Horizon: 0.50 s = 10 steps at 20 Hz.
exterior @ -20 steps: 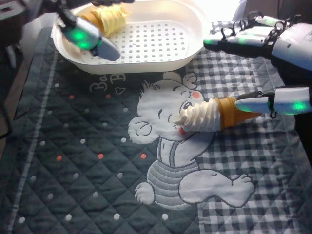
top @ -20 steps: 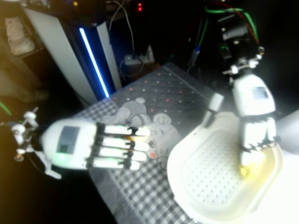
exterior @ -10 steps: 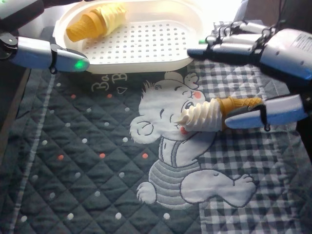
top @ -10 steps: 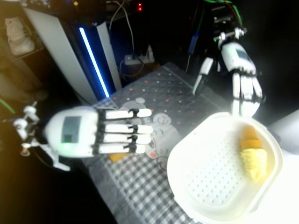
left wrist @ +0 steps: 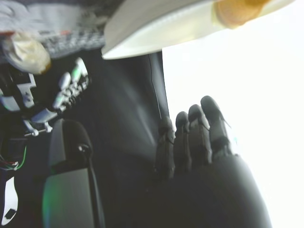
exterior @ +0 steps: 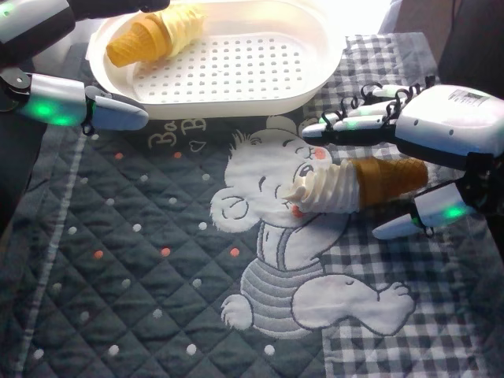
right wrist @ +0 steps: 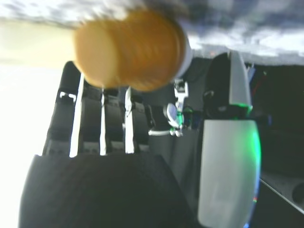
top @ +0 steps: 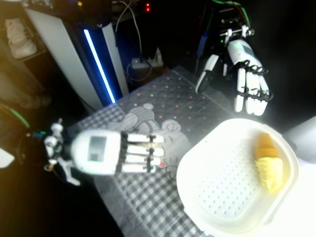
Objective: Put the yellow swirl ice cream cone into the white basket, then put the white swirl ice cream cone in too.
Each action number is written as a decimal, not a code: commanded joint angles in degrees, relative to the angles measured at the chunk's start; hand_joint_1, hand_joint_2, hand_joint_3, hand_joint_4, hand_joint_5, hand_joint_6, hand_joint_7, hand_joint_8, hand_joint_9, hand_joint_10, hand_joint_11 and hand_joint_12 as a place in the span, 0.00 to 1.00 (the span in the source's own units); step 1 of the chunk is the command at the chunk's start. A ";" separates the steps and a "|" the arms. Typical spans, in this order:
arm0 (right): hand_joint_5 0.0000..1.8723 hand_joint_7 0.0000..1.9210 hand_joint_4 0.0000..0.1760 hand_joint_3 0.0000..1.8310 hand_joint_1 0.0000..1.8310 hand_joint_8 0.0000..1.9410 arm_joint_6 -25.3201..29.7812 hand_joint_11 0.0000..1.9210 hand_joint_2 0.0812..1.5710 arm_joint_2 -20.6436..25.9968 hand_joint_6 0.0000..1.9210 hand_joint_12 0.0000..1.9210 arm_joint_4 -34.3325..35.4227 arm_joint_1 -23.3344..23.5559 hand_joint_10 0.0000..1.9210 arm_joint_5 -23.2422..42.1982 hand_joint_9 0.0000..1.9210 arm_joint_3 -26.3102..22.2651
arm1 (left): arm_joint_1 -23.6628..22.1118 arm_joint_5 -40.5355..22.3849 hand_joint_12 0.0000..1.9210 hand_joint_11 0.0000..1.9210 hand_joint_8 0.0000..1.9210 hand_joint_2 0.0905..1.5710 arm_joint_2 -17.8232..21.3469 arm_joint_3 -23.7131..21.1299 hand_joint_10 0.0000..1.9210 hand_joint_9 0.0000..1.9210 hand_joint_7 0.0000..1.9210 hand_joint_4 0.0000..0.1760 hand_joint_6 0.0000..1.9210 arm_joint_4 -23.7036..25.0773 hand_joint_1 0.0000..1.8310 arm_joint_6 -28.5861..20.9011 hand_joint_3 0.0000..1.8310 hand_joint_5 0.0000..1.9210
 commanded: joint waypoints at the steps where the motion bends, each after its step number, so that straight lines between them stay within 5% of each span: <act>1: 0.18 0.21 0.37 0.00 0.59 0.00 0.37 0.09 0.52 -0.03 0.00 0.50 1.46 0.94 0.01 4.37 0.28 0.25 | -0.44 -7.54 0.29 0.00 0.00 0.56 -0.28 0.16 0.00 0.09 0.12 0.20 0.00 -1.05 0.49 -0.31 0.00 0.18; 3: 0.20 0.26 0.35 0.00 0.59 0.00 0.37 0.12 0.53 -0.38 0.00 0.58 0.64 1.02 0.02 2.89 0.34 0.50 | -0.47 -7.71 0.29 0.00 0.00 0.56 -0.48 0.18 0.00 0.09 0.12 0.21 0.00 -1.05 0.50 -0.31 0.00 0.18; 4: 0.22 0.31 0.12 0.00 0.60 0.01 0.37 0.19 0.52 -0.67 0.00 0.63 0.43 1.04 0.03 2.39 0.39 0.67 | -0.47 -7.72 0.29 0.00 0.00 0.56 -0.48 0.13 0.00 0.09 0.12 0.21 0.00 -1.08 0.49 -0.32 0.00 0.18; 6: 0.25 0.36 0.04 0.00 0.61 0.01 0.37 0.27 0.52 -1.29 0.00 0.71 0.07 1.06 0.12 1.62 0.44 0.99 | -0.33 -7.73 0.30 0.00 0.00 0.56 -0.44 0.09 0.00 0.10 0.13 0.21 0.00 -1.27 0.52 -0.32 0.00 0.18; 8: 0.31 0.40 0.00 0.00 0.65 0.01 0.37 0.37 0.54 -2.09 0.00 0.76 -0.82 1.08 0.42 0.33 0.41 1.55 | -0.25 -7.77 0.33 0.00 0.00 0.56 -0.44 0.07 0.00 0.11 0.13 0.18 0.00 -1.39 0.53 -0.32 0.00 0.18; 9: 0.41 0.40 0.00 0.00 0.69 0.32 0.37 0.41 0.55 -2.40 0.00 0.91 -1.00 1.09 0.71 -0.09 0.39 1.83 | -0.25 -7.77 0.35 0.00 0.00 0.56 -0.45 0.06 0.00 0.11 0.14 0.12 0.00 -1.39 0.50 -0.32 0.00 0.18; 10: 0.47 0.43 0.00 0.00 0.72 0.28 0.37 0.39 0.56 -2.87 0.00 0.86 -1.01 1.10 0.61 -0.67 0.42 2.36 | -0.25 -7.83 0.35 0.00 0.00 0.56 -0.46 0.05 0.00 0.11 0.14 0.13 0.00 -1.42 0.49 -0.33 0.00 0.18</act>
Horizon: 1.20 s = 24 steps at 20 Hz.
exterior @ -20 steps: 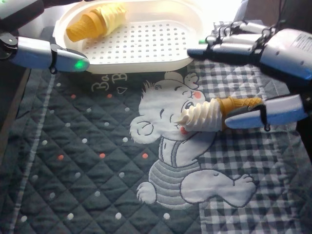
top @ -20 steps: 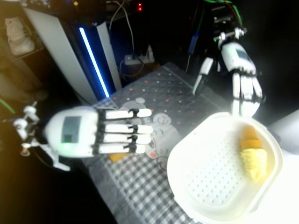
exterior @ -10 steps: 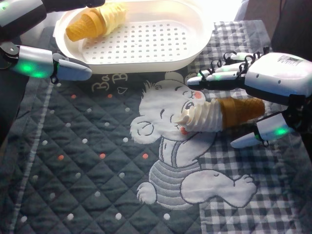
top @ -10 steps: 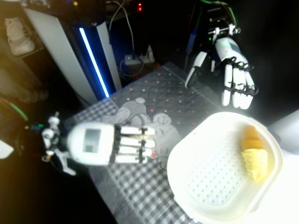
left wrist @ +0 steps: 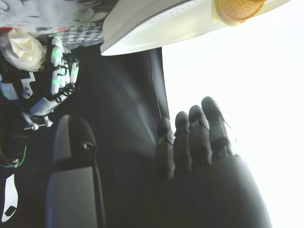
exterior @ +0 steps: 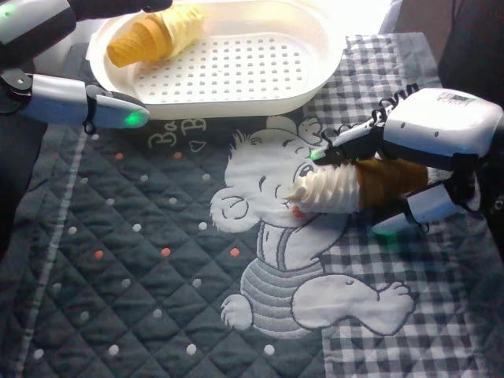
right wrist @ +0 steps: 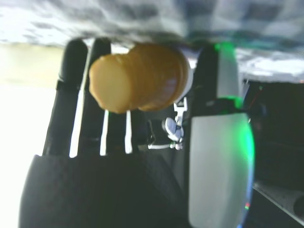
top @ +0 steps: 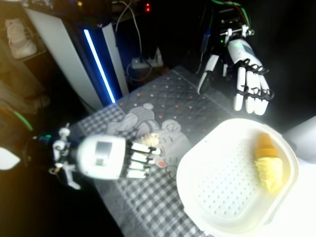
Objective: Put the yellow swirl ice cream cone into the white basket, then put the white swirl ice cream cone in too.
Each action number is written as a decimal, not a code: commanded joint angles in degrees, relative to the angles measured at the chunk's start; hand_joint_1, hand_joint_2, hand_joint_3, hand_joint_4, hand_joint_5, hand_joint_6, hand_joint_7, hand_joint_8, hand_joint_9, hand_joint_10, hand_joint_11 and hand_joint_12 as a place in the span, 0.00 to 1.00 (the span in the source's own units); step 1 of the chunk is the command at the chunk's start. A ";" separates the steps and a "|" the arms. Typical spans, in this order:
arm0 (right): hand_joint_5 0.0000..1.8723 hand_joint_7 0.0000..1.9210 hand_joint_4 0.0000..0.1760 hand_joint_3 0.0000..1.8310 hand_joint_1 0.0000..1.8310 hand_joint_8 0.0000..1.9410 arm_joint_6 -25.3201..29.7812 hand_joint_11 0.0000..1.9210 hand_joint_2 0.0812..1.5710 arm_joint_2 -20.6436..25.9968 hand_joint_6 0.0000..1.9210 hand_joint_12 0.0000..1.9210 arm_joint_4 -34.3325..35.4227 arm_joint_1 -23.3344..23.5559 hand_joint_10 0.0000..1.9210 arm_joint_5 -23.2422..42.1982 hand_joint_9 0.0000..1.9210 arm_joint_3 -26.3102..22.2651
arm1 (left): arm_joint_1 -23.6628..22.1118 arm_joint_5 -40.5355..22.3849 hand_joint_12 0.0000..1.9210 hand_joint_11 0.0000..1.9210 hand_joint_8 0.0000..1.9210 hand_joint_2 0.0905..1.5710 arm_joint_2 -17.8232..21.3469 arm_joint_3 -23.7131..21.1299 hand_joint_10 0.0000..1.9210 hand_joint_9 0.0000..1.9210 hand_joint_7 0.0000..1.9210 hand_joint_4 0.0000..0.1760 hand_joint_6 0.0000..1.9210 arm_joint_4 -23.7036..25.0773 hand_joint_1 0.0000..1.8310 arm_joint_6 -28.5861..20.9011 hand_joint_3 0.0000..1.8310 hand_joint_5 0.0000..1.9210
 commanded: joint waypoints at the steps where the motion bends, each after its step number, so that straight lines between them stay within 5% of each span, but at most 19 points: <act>1: 0.52 0.56 0.00 0.01 0.75 0.33 -0.67 0.42 0.63 -0.60 0.30 0.74 0.13 0.26 0.55 1.47 0.56 0.45 | -0.53 -7.17 0.37 0.00 0.00 0.56 -0.27 -0.01 0.00 0.12 0.14 0.16 0.00 -1.29 0.47 -0.31 0.00 0.19; 2: 0.53 0.62 0.00 0.00 0.76 0.25 -0.65 0.50 0.64 -0.79 0.39 0.68 0.13 0.26 0.54 1.07 0.59 0.68 | -0.50 -7.20 0.35 0.00 0.00 0.55 -0.27 -0.03 0.00 0.12 0.14 0.24 0.00 -1.33 0.49 -0.31 0.00 0.19; 3: 0.56 0.63 0.00 0.00 0.71 0.36 -0.65 0.53 0.65 -1.00 0.37 0.75 0.10 0.26 0.52 0.37 0.61 0.93 | -0.48 -7.21 0.33 0.00 0.00 0.55 -0.26 -0.05 0.00 0.11 0.14 0.24 0.00 -1.34 0.51 -0.31 0.00 0.19; 4: 0.57 0.62 0.00 0.00 0.70 0.39 -0.65 0.55 0.65 -1.26 0.39 0.77 0.03 0.26 0.54 -0.24 0.61 1.26 | -0.47 -7.26 0.36 0.00 0.00 0.55 -0.26 -0.07 0.00 0.12 0.15 0.15 0.00 -1.37 0.52 -0.31 0.00 0.19; 6: 0.64 0.68 0.03 0.00 0.70 0.25 -0.65 0.61 0.62 -1.82 0.32 0.89 0.04 0.26 0.69 -1.10 0.64 2.11 | -0.17 -7.47 0.39 0.00 0.00 0.56 -0.13 -0.21 0.00 0.13 0.16 0.04 0.00 -1.70 0.51 -0.32 0.00 0.20; 7: 0.69 0.66 0.00 0.00 0.71 0.35 -0.61 0.62 0.62 -1.83 0.18 0.94 0.06 0.26 0.77 -1.14 0.65 2.37 | -0.07 -7.48 0.41 0.00 0.00 0.56 -0.07 -0.27 0.00 0.14 0.16 0.03 0.00 -1.73 0.52 -0.32 0.00 0.20; 9: 0.73 0.72 0.00 0.00 0.67 0.43 0.29 0.71 0.60 -1.65 0.15 1.00 0.08 0.27 0.97 -1.04 0.71 2.64 | 0.44 -7.67 0.41 0.00 0.00 0.56 0.08 -0.36 0.00 0.14 0.16 0.00 0.00 -2.02 0.51 -0.32 0.00 0.20; 12: 0.67 0.70 0.00 0.00 0.66 0.50 3.64 0.66 0.62 -0.12 0.26 1.00 0.09 0.27 0.94 2.00 0.68 2.21 | 1.63 -8.57 0.41 0.00 0.00 0.56 0.91 -1.10 0.00 0.14 0.16 0.05 0.00 -3.07 0.50 -0.32 0.00 0.20; 13: 0.68 0.69 0.00 0.00 0.66 0.79 4.12 0.70 0.62 0.63 0.25 1.00 0.48 0.27 0.99 3.07 0.70 1.78 | 2.04 -8.94 0.41 0.00 0.00 0.56 1.25 -1.40 0.00 0.15 0.16 0.02 0.00 -3.35 0.51 -0.32 0.00 0.20; 14: 0.66 0.61 0.00 0.00 0.66 0.65 4.14 0.57 0.62 2.14 0.28 0.97 1.27 0.27 0.88 4.52 0.63 0.83 | 2.54 -9.47 0.40 0.00 0.00 0.56 1.69 -1.78 0.00 0.14 0.16 0.07 0.00 -3.77 0.50 -0.32 0.00 0.20; 15: 0.66 0.58 0.00 0.00 0.69 0.55 4.13 0.44 0.64 3.51 0.21 0.88 1.88 0.27 0.71 6.02 0.55 0.04 | 2.83 -9.79 0.39 0.00 0.00 0.56 1.86 -1.92 0.00 0.14 0.16 0.05 0.00 -4.06 0.50 -0.32 0.00 0.20; 16: 0.65 0.59 0.00 0.01 0.66 0.54 4.13 0.45 0.63 5.06 0.29 0.89 2.69 0.27 0.69 7.98 0.55 -0.70 | 2.94 -9.96 0.39 0.00 0.00 0.56 1.86 -1.92 0.00 0.14 0.16 0.08 0.00 -4.24 0.49 -0.32 0.00 0.20; 17: 0.66 0.58 0.00 0.00 0.69 0.52 4.11 0.40 0.65 6.17 0.21 0.82 3.49 0.27 0.55 9.38 0.53 -1.24 | 2.94 -10.08 0.43 0.00 0.00 0.56 1.83 -1.92 0.00 0.15 0.17 0.06 0.00 -4.30 0.47 -0.32 0.00 0.21; 18: 0.65 0.55 0.00 0.00 0.70 0.59 4.11 0.39 0.66 7.09 0.17 0.90 4.15 0.27 0.65 10.71 0.51 -1.56 | 2.94 -10.20 0.44 0.00 0.00 0.56 1.82 -1.92 0.00 0.16 0.17 0.08 0.00 -4.31 0.46 -0.32 0.00 0.21; 19: 0.67 0.55 0.00 0.00 0.70 0.56 4.09 0.33 0.66 8.96 0.18 0.89 5.80 0.27 0.60 13.13 0.47 -2.06 | 2.94 -10.30 0.42 0.00 0.00 0.55 1.80 -2.03 0.00 0.15 0.17 0.13 0.00 -4.30 0.48 -0.31 0.00 0.21; 20: 0.60 0.57 0.00 0.00 0.68 0.41 4.05 0.32 0.66 9.59 0.40 0.75 6.44 0.27 0.39 14.02 0.50 -2.16 | 2.94 -10.33 0.41 0.00 0.00 0.55 1.80 -2.07 0.00 0.15 0.16 0.13 0.00 -4.29 0.50 -0.31 0.00 0.21; 22: 0.55 0.59 0.00 0.00 0.75 0.30 3.63 0.39 0.67 11.55 0.49 0.66 9.08 0.28 0.57 17.05 0.50 -2.23 | 3.01 -10.56 0.42 0.00 0.00 0.55 1.73 -2.12 0.00 0.15 0.16 0.13 0.00 -4.28 0.48 -0.30 0.00 0.21; 23: 0.59 0.59 0.00 0.00 0.71 0.44 2.85 0.42 0.66 12.29 0.34 0.87 10.56 0.29 0.72 18.29 0.50 -2.21 | 3.01 -10.62 0.41 0.00 0.00 0.54 1.62 -2.12 0.00 0.15 0.17 0.14 0.00 -4.28 0.50 -0.29 0.00 0.21; 24: 0.58 0.60 0.00 0.00 0.69 0.41 0.73 0.41 0.65 13.43 0.36 0.86 13.56 0.36 0.68 20.08 0.49 -2.13 | 2.89 -10.78 0.41 0.00 0.00 0.54 1.28 -2.01 0.00 0.15 0.17 0.04 0.00 -4.28 0.51 -0.28 0.00 0.22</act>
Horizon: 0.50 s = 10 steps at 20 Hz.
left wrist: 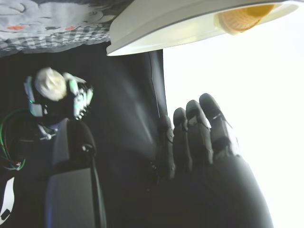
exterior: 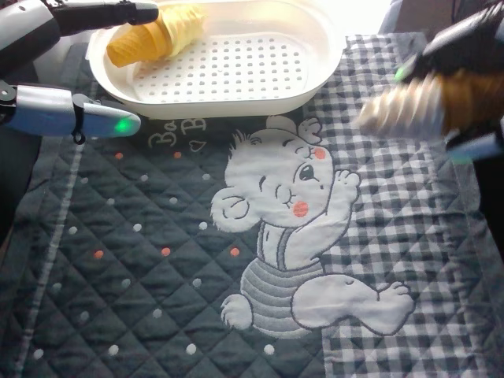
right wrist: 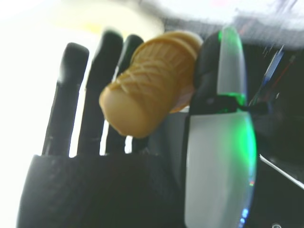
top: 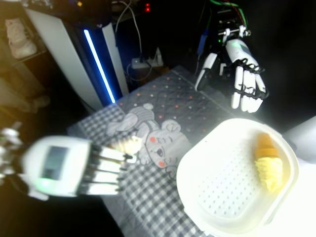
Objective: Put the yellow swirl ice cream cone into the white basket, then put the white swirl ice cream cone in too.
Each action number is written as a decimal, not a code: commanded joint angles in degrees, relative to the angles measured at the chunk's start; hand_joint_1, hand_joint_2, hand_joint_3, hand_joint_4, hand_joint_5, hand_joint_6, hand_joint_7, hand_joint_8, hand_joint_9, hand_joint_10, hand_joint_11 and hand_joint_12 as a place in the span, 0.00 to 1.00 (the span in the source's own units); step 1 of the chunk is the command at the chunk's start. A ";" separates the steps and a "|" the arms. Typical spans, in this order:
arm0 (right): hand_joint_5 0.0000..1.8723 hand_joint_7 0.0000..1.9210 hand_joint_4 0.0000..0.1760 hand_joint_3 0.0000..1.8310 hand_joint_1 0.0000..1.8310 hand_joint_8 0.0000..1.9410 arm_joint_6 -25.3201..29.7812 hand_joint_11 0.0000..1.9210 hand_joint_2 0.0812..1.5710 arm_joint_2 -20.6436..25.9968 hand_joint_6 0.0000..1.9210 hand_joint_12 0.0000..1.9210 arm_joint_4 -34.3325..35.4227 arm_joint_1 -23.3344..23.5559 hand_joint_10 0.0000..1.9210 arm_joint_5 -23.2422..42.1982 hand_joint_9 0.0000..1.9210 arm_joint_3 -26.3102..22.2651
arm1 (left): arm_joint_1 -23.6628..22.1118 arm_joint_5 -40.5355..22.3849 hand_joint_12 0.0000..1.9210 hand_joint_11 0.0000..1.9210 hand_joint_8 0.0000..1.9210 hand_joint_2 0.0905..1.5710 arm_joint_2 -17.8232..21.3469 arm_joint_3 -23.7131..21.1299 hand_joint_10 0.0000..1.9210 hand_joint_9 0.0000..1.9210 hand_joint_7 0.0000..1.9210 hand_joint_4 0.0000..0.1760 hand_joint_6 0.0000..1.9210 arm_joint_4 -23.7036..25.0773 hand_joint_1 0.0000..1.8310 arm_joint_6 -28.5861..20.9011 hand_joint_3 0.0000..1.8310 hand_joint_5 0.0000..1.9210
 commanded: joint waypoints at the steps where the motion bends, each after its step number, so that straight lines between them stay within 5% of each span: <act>1: 0.60 0.65 0.00 0.00 0.70 0.35 -1.81 0.48 0.64 0.96 0.33 0.79 6.86 0.91 0.58 8.92 0.57 0.39 | -0.83 -7.30 0.45 0.00 0.00 0.54 -0.62 0.26 0.00 0.16 0.17 0.02 0.00 -0.91 0.50 -0.21 0.00 0.22; 2: 0.60 0.63 0.00 0.00 0.70 0.38 -3.32 0.46 0.64 1.00 0.32 0.73 9.75 1.12 0.49 10.02 0.57 1.07 | -1.12 -7.38 0.50 0.00 0.00 0.54 -1.02 0.47 0.01 0.18 0.18 0.19 0.00 -0.88 0.45 -0.21 0.00 0.22; 3: 0.58 0.63 0.00 0.00 0.69 0.37 -4.54 0.45 0.65 0.61 0.37 0.71 10.46 5.23 0.44 9.63 0.58 1.97 | -1.35 -7.59 0.49 0.00 0.00 0.54 -1.35 0.55 0.00 0.18 0.18 0.12 0.00 -0.88 0.46 -0.20 0.00 0.22; 5: 0.55 0.61 0.00 0.00 0.76 0.29 -7.05 0.43 0.66 -4.83 0.41 0.68 0.50 21.82 0.60 -0.89 0.54 4.71 | 1.17 -11.05 0.41 0.00 0.00 0.55 1.31 -1.64 0.00 0.16 0.17 0.01 0.00 -2.69 0.51 -0.24 0.00 0.21; 6: 0.58 0.62 0.00 0.00 0.70 0.35 -7.04 0.42 0.65 -7.08 0.38 0.74 -1.65 24.92 0.56 -2.73 0.55 5.93 | 2.31 -12.32 0.40 0.00 0.00 0.55 2.19 -2.24 0.00 0.16 0.17 0.00 0.00 -3.72 0.51 -0.24 0.00 0.21; 7: 0.55 0.62 0.00 0.00 0.75 0.28 -6.91 0.39 0.66 -10.25 0.38 0.74 -4.32 28.27 0.66 -5.11 0.51 7.99 | 3.99 -13.79 0.38 0.00 0.00 0.55 3.08 -3.02 0.00 0.15 0.16 0.00 0.00 -5.03 0.51 -0.24 0.00 0.21; 8: 0.55 0.62 0.00 0.00 0.76 0.25 -6.91 0.44 0.66 -13.24 0.39 0.65 -4.62 29.12 0.61 -6.24 0.54 10.02 | 4.47 -14.43 0.41 0.00 0.00 0.54 3.20 -3.14 0.00 0.16 0.17 0.11 0.00 -5.45 0.49 -0.24 0.00 0.21; 9: 0.59 0.66 0.00 0.00 0.71 0.26 -6.86 0.49 0.64 -15.77 0.36 0.73 -4.12 29.12 0.59 -7.36 0.57 11.99 | 3.96 -14.31 0.42 0.00 0.00 0.54 2.79 -2.82 0.00 0.16 0.17 0.20 0.00 -5.43 0.48 -0.16 0.00 0.21; 10: 0.57 0.67 0.00 0.00 0.75 0.15 -6.86 0.50 0.64 -18.14 0.39 0.65 -3.81 29.13 0.57 -8.85 0.57 13.95 | 3.42 -14.44 0.41 0.00 0.00 0.53 2.09 -2.38 0.00 0.16 0.18 0.29 0.00 -5.38 0.47 -0.13 0.00 0.21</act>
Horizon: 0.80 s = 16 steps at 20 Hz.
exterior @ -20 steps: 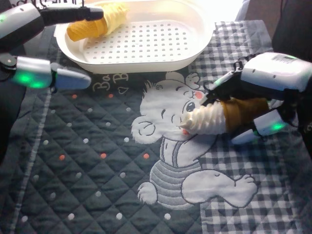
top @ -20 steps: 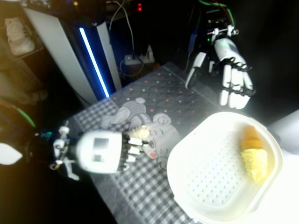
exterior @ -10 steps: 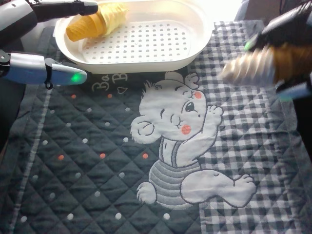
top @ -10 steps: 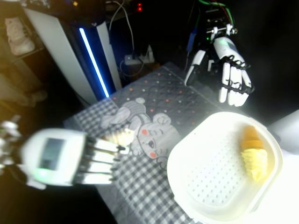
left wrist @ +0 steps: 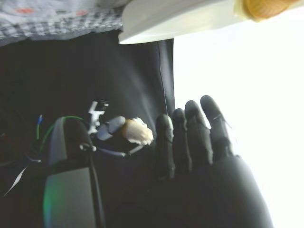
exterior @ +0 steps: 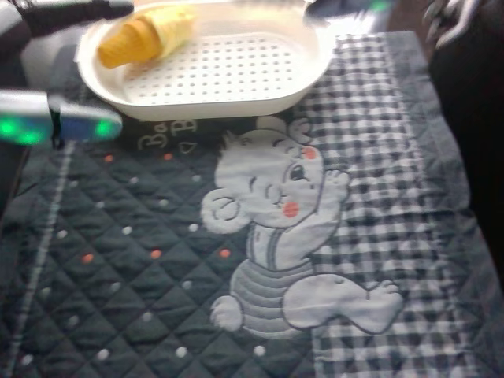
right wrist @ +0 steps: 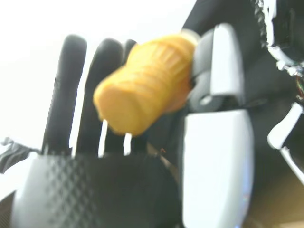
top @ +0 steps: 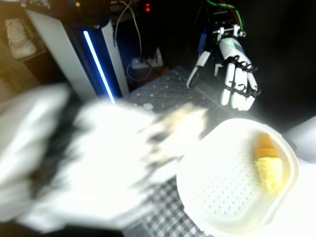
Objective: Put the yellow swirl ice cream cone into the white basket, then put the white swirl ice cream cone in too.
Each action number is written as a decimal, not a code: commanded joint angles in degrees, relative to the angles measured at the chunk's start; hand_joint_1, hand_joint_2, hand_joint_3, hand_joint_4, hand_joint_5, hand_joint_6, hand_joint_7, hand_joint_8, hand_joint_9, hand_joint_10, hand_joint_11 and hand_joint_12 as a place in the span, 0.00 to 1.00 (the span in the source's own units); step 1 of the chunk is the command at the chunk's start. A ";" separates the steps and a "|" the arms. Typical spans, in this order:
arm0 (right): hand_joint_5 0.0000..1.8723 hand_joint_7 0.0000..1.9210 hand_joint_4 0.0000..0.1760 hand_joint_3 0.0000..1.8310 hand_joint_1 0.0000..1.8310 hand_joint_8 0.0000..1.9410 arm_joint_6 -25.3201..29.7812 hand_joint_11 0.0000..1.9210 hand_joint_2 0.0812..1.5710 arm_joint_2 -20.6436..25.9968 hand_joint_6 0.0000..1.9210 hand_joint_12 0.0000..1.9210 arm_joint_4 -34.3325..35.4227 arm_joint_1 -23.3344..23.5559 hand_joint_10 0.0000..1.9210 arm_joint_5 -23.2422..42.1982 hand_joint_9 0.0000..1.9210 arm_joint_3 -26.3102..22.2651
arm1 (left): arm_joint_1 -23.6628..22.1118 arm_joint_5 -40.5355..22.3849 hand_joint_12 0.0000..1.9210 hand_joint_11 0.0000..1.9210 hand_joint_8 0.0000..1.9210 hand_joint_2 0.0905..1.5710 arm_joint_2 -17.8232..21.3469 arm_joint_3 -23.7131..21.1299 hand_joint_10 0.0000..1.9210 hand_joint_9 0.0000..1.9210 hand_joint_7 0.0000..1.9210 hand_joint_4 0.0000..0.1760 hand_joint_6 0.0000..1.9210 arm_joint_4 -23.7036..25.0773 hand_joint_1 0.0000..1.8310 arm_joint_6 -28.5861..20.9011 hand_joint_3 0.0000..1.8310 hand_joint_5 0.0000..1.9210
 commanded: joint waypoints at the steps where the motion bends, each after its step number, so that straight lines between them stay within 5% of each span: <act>1: 0.59 0.69 0.00 0.00 0.76 0.10 0.13 0.51 0.63 -1.33 0.37 0.59 4.26 0.95 0.52 2.10 0.59 2.15 | -0.77 -8.40 0.41 0.00 0.00 0.53 -0.45 0.01 0.00 0.18 0.21 0.20 0.00 -0.65 0.49 -0.26 0.00 0.22; 3: 0.58 0.73 0.00 0.00 0.77 0.03 0.80 0.55 0.63 -8.24 0.39 0.49 3.85 0.95 0.46 -4.00 0.61 7.85 | -0.59 -10.00 0.43 0.04 0.01 0.54 -0.39 -0.48 0.01 0.23 0.26 0.00 0.00 -0.73 0.53 -0.34 0.00 0.27; 4: 0.60 0.75 0.00 0.00 0.77 0.02 0.82 0.55 0.62 -9.11 0.34 0.44 3.48 0.95 0.42 -5.37 0.63 8.75 | -0.61 -10.11 0.42 0.04 0.00 0.54 -0.38 -0.56 0.01 0.24 0.28 0.00 0.00 -0.69 0.54 -0.35 0.00 0.30; 5: 0.61 0.75 0.00 0.00 0.76 0.00 0.82 0.53 0.62 -10.94 0.33 0.56 2.50 0.94 0.52 -7.64 0.60 10.37 | -0.72 -10.31 0.40 0.05 0.00 0.54 -0.44 -0.60 0.00 0.25 0.29 0.00 0.00 -0.51 0.53 -0.35 0.00 0.32; 6: 0.46 0.54 0.00 0.00 0.65 0.00 0.87 0.24 0.61 -12.51 0.08 0.58 0.70 0.94 0.25 -10.14 0.45 11.74 | -0.87 -10.39 0.36 0.13 0.00 0.55 -0.54 -0.58 0.01 0.31 0.35 0.00 0.00 -0.38 0.51 -0.35 0.00 0.35; 7: 0.46 0.54 0.00 0.00 0.65 0.00 0.88 0.24 0.61 -12.62 0.08 0.58 0.36 0.94 0.25 -10.42 0.45 11.80 | -0.89 -10.39 0.36 0.13 0.00 0.55 -0.55 -0.58 0.01 0.31 0.35 0.00 0.00 -0.38 0.51 -0.35 0.00 0.35; 8: 0.36 0.40 0.02 0.00 0.56 0.00 1.57 0.20 0.60 -12.62 0.02 0.49 -0.48 0.94 0.09 -10.56 0.38 11.78 | -0.89 -10.44 0.34 0.15 0.00 0.55 -0.56 -0.58 0.01 0.33 0.35 0.00 0.00 -0.43 0.51 -0.38 0.00 0.35; 9: 0.20 0.24 0.61 0.00 0.42 0.00 2.13 0.12 0.55 -12.62 0.00 0.46 -0.75 0.94 0.02 -10.55 0.27 11.78 | -0.79 -10.52 0.34 0.17 0.00 0.55 -0.56 -0.60 0.01 0.34 0.36 0.00 0.00 -0.56 0.51 -0.39 0.00 0.36; 10: 0.07 0.10 0.86 0.00 0.35 0.00 2.57 0.05 0.51 -12.58 0.00 0.48 -1.11 0.94 0.00 -10.50 0.20 11.70 | -0.50 -10.87 0.34 0.18 0.00 0.54 -0.56 -0.66 0.01 0.35 0.36 0.00 0.00 -0.90 0.50 -0.40 0.00 0.36; 11: 0.01 0.03 0.97 0.00 0.35 0.00 2.57 0.01 0.49 -12.56 0.00 0.40 -1.08 0.94 0.00 -10.36 0.09 11.69 | -0.24 -11.21 0.34 0.19 0.01 0.54 -0.56 -0.73 0.01 0.36 0.36 0.00 0.00 -1.30 0.49 -0.40 0.00 0.35; 12: 0.00 0.13 0.92 0.00 0.36 0.03 2.59 0.02 0.49 -12.51 0.00 0.86 -0.67 0.94 0.60 -9.95 0.03 11.65 | 0.51 -12.28 0.38 0.18 0.00 0.54 -0.49 -0.93 0.01 0.36 0.36 0.00 0.00 -2.24 0.50 -0.40 0.00 0.34; 13: 0.00 0.07 0.98 0.00 0.35 0.01 2.59 0.00 0.48 -12.50 0.00 0.94 0.52 0.94 0.44 -9.08 0.01 11.08 | 1.16 -13.35 0.42 0.15 0.00 0.53 -0.22 -1.28 0.00 0.35 0.35 0.00 0.00 -3.03 0.49 -0.41 0.00 0.34; 14: 0.00 0.02 1.00 0.00 0.35 0.01 2.59 0.00 0.49 -12.49 0.00 0.54 1.97 0.94 0.12 -7.63 0.02 9.64 | 1.75 -14.80 0.51 0.10 0.00 0.53 0.31 -1.87 0.00 0.32 0.33 0.00 0.00 -3.82 0.49 -0.39 0.00 0.31; 16: 0.00 0.00 1.00 0.00 0.39 0.00 2.59 0.00 0.50 -7.89 0.00 0.18 5.90 0.93 0.00 -3.11 0.00 6.12 | 3.37 -17.99 0.62 0.01 0.00 0.53 1.75 -3.46 0.00 0.22 0.23 0.00 0.00 -5.29 0.49 -0.06 0.00 0.24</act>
